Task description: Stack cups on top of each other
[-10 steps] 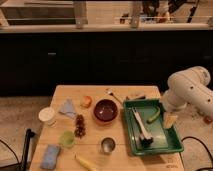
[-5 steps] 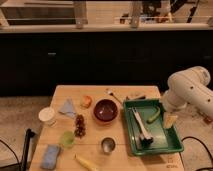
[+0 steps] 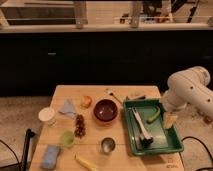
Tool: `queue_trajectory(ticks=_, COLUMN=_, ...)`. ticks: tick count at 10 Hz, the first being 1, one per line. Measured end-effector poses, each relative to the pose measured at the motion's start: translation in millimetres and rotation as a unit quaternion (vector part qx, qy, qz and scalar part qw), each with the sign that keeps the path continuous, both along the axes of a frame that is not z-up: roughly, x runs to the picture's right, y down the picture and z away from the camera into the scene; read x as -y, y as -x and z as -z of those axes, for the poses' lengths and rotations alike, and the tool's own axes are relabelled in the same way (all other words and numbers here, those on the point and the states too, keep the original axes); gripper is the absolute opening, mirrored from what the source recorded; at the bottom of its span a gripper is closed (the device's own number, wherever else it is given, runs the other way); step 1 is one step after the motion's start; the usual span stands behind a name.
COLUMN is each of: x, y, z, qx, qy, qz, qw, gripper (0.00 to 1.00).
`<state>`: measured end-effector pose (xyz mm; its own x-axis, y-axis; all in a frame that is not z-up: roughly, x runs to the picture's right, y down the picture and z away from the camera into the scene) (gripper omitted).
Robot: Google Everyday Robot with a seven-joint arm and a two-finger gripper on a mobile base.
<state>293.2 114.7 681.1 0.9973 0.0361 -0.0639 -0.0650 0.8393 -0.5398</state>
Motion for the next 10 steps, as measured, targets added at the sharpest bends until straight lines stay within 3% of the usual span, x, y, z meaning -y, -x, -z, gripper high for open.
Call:
queue_trajectory(ticks=3, x=1.8, y=25.6, z=-10.6, qx=0.009, qy=-0.003, qz=0.039, qw=0.9992, gripper=0.8)
queue_trajectory(ticks=7, x=-4.9, y=28.3, z=-17.8, qx=0.007, qy=-0.001, qz=0.042, qw=0.9991, gripper=0.78)
queue_trajectory(ticks=10, x=-7.0, y=50.7, z=-21.5, qx=0.007, qy=0.0, qz=0.031, qw=0.9995, gripper=0.54)
